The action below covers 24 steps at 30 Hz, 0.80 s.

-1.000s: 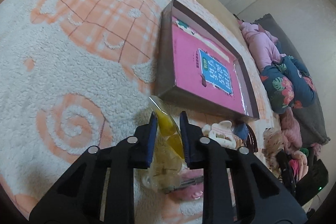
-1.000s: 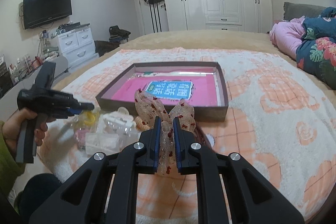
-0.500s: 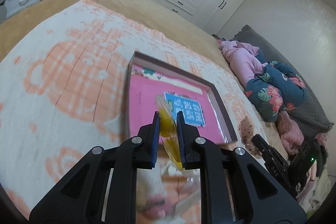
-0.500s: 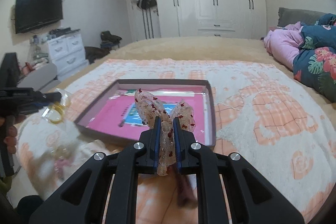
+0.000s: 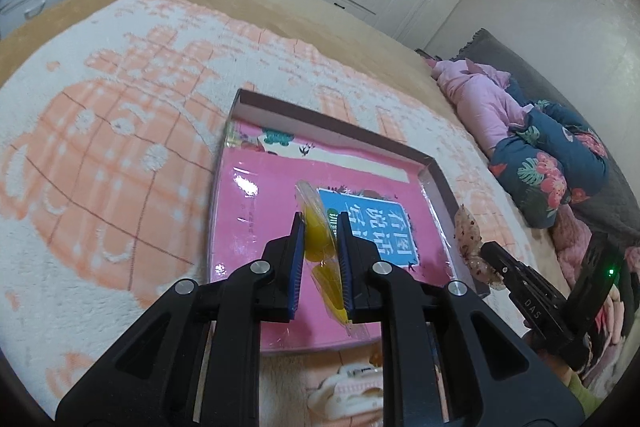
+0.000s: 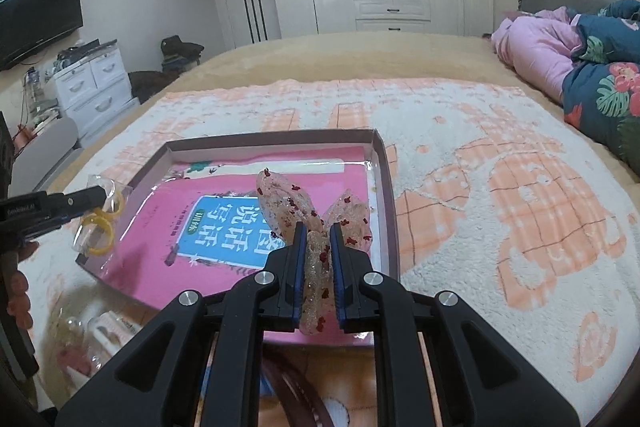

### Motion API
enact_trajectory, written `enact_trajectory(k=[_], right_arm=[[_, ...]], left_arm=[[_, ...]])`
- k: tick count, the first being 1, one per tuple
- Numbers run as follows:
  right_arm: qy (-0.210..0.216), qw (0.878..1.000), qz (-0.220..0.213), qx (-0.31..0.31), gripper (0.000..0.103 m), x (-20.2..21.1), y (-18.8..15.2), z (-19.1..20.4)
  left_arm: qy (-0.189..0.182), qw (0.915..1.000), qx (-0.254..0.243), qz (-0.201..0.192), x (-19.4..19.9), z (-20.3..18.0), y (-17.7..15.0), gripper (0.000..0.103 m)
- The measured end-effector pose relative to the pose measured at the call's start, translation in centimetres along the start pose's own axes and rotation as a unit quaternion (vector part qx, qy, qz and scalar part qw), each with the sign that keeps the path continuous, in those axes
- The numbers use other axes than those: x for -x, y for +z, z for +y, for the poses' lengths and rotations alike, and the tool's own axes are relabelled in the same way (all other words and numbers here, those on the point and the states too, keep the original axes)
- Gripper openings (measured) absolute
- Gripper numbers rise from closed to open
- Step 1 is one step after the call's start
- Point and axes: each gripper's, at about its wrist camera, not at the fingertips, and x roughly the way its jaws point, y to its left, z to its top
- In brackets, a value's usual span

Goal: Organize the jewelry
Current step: 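Carry both items over the tray and open both tools to drop them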

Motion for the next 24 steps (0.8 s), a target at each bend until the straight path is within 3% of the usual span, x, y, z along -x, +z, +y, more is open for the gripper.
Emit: enact_trajectory(k=[6, 10, 15, 24], right_arm=[[-0.014, 1.0, 0.017, 0.001, 0.015, -1.4, -0.2, -0.1], [-0.021, 1.0, 0.02, -0.004, 0.018, -1.9, -0.4, -0.3], [-0.019, 1.0, 0.009, -0.003, 0.044, -1.1, -0.6, -0.1], [-0.007, 0.999, -0.039, -0.007, 0.065, 3.9, -1.2, -0.1]], left_arm=[[0.012, 0.9999, 0.0, -0.003, -0.6, 0.3, -0.5, 0.01], [0.018, 0.9997, -0.004, -0.016, 0.4, 0.4, -0.9, 0.031], [0.02, 0.9994, -0.001, -0.029, 1.7, 0.6, -1.1, 0.042], [0.019, 0.9973, -0.019, -0.068, 5.7, -0.8, -1.6, 0.062]])
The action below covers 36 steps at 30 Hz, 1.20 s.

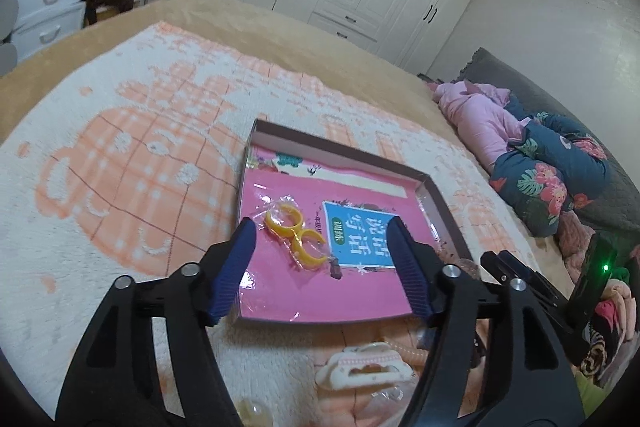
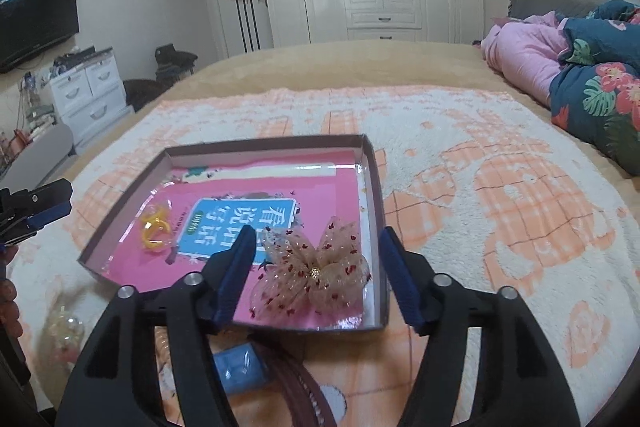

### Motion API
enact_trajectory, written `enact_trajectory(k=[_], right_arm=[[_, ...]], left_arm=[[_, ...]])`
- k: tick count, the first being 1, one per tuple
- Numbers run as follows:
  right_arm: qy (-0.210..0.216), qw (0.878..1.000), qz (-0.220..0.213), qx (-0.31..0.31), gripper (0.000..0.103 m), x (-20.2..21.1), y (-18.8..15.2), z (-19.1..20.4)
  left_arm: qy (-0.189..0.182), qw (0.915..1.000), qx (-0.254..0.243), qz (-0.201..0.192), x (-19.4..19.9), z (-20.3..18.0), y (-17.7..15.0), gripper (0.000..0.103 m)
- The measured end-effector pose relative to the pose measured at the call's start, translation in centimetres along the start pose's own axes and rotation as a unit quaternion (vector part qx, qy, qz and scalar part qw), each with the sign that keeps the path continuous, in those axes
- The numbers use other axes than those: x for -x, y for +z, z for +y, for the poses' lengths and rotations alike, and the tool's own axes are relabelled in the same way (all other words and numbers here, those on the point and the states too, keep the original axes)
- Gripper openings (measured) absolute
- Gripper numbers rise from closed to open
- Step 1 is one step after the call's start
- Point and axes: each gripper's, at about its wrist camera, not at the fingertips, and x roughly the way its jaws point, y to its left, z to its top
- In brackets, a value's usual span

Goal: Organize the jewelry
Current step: 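Carry both items over the tray and open both tools to drop them, then withdraw both open tools from the tray toward the remaining jewelry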

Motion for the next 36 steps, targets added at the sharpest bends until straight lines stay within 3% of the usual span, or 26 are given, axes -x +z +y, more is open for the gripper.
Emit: enact_trajectory(k=[7, 12, 18, 36], right_arm=[[0.005, 0.999, -0.049, 0.012, 0.079, 5.1, -0.5, 0.1], [0.01, 0.997, -0.076, 0.022, 0.087, 8.2, -1.1, 0.4], [0.019, 0.996, -0.082, 0.026, 0.088, 10.6, -2.0, 0.8], [0.032, 0.997, -0.066, 0.037, 0.089, 13.7, -5.0, 1.2]], left_arm=[[0.002, 0.9989, -0.018, -0.043, 4.2, -1.7, -0.7, 0.092], [-0.007, 0.9969, -0.039, -0.068, 6.6, -2.9, -1.8, 0.092], [-0.016, 0.9951, -0.065, -0.072, 8.5, -4.0, -3.4, 0.092], [-0.035, 0.9922, -0.116, -0.031, 10.0, -5.9, -8.1, 0.092]])
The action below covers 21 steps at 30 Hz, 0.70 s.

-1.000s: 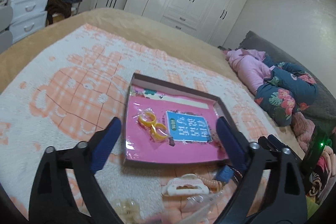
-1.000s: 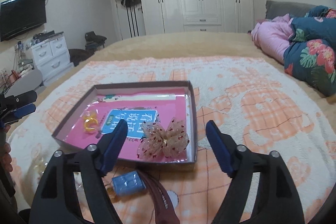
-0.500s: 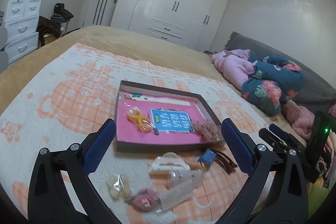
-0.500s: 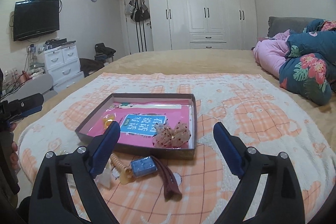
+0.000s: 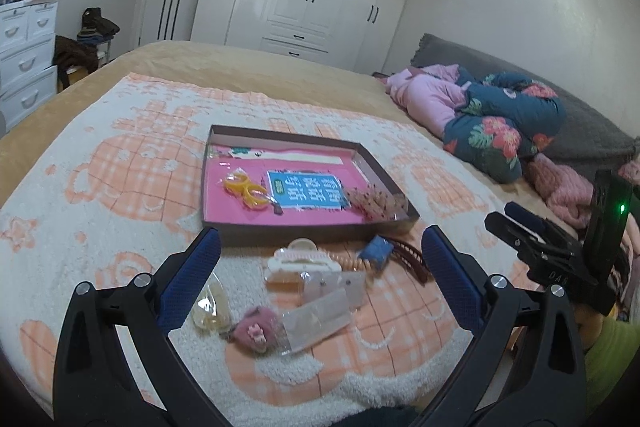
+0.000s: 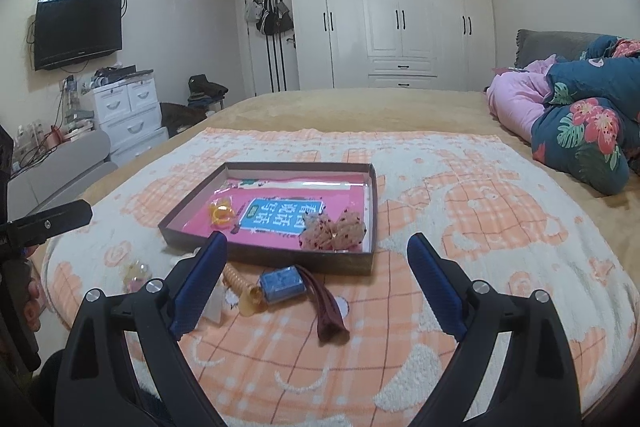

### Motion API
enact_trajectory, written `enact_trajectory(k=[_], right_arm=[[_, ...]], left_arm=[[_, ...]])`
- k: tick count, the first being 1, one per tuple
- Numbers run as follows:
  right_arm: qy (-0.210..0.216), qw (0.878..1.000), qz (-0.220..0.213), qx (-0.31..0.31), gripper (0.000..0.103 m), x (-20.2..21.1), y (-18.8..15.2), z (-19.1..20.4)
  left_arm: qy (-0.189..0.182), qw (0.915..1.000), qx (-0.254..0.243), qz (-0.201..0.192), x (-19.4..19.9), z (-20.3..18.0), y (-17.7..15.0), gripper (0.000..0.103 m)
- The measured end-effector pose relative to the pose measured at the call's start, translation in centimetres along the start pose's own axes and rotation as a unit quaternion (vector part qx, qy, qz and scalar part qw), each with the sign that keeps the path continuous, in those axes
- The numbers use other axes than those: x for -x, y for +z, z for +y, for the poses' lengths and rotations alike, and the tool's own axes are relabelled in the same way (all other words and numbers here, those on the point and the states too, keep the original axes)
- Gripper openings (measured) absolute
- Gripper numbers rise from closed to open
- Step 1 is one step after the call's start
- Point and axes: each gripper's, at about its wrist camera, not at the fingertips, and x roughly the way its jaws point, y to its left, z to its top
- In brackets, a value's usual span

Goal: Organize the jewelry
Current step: 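Withdraw both open tools from the tray toward the remaining jewelry, then grasp the maroon claw clip with the right tool while the left tool grasps the clear packet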

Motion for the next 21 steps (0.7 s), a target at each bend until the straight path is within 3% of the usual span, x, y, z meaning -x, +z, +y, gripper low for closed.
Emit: enact_trajectory(k=[13, 21], right_arm=[[0.012, 0.999, 0.035, 0.004, 0.089, 0.5, -2.7, 0.2], [0.02, 0.998, 0.064, -0.011, 0.089, -0.8, -3.4, -0.2]], left_arm=[[-0.057, 0.9953, -0.059, 0.052, -1.0, -1.5, -3.3, 0.092], [-0.053, 0.9821, -0.136, 0.119, -4.6, -1.4, -4.0, 0.092]])
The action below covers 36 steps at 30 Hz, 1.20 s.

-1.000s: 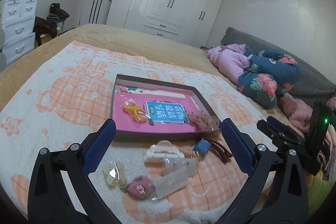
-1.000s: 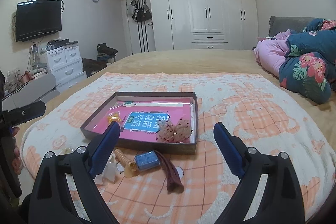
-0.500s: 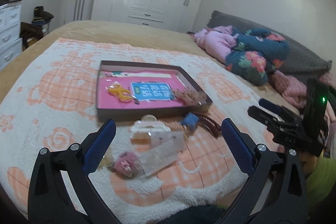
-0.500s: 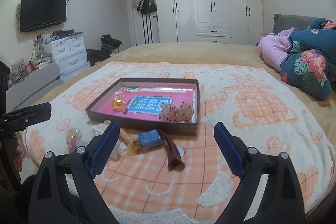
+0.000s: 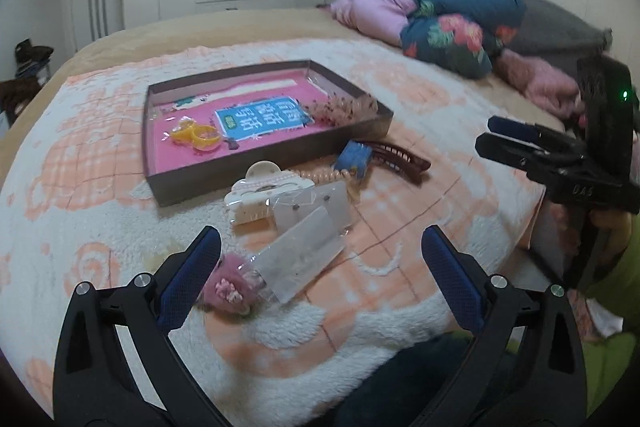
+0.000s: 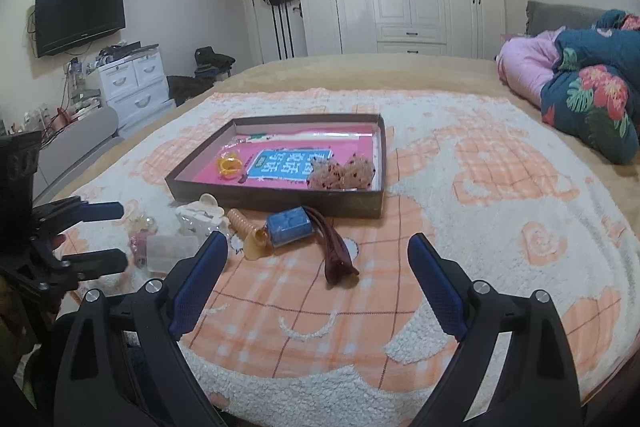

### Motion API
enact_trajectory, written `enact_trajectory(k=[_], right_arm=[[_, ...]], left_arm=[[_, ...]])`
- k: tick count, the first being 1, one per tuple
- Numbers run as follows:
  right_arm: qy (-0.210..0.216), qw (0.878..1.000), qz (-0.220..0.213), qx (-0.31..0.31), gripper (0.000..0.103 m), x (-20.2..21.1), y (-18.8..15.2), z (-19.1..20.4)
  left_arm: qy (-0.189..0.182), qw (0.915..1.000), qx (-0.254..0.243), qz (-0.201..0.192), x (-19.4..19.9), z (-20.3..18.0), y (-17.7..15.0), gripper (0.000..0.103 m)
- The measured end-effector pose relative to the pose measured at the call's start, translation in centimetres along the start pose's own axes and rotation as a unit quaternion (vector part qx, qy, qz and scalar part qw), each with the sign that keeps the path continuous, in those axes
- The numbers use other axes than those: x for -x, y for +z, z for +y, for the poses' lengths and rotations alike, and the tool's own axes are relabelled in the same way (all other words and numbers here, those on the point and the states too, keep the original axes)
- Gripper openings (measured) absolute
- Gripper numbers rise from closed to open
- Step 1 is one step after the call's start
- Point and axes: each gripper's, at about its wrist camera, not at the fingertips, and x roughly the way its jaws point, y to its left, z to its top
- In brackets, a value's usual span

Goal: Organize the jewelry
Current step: 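Grasp the maroon claw clip with the right tool while the left tool grasps the clear packet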

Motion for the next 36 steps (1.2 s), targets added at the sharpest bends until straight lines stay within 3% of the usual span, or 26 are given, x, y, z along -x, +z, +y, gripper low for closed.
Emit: enact_trajectory(k=[3, 7, 12, 18, 23, 28, 31, 33, 36], right_arm=[[-0.001, 1.0, 0.013, 0.002, 0.089, -0.8, -0.2, 0.0], [0.002, 0.999, 0.035, -0.001, 0.089, -2.3, -0.2, -0.3], [-0.006, 0.998, 0.059, 0.015, 0.089, -4.6, -0.3, -0.2], [-0.036, 0.995, 0.088, 0.036, 0.089, -7.9, -0.1, -0.2], [-0.056, 0.992, 0.106, 0.043, 0.088, -10.4, 0.3, -0.7], [-0.063, 0.989, 0.121, 0.056, 0.073, -12.2, 0.3, -0.7], [-0.066, 0.988, 0.128, 0.058, 0.054, -12.9, 0.2, -0.8], [-0.064, 0.988, 0.131, 0.052, 0.036, -13.0, 0.0, -1.0], [-0.058, 0.989, 0.129, 0.044, 0.023, -12.8, -0.3, -1.3]], left_arm=[[0.006, 0.9994, -0.028, 0.021, -1.3, -0.1, 0.4, 0.09], [-0.014, 0.9973, -0.046, 0.056, -3.3, 0.2, 1.0, 0.076], [-0.025, 0.9931, -0.066, 0.094, -5.1, 0.2, 1.1, 0.071], [-0.035, 0.9901, -0.068, 0.118, -6.1, 0.6, 1.0, 0.053], [-0.033, 0.987, -0.085, 0.132, -6.3, 0.2, 0.8, 0.051], [-0.021, 0.9843, -0.09, 0.15, -6.7, 0.2, 0.8, 0.04], [-0.023, 0.9837, -0.085, 0.157, -7.0, 0.2, 0.9, 0.037], [-0.026, 0.9826, -0.086, 0.162, -7.1, 0.1, 0.9, 0.034], [-0.035, 0.9792, -0.079, 0.184, -7.7, -0.1, 0.6, 0.026]])
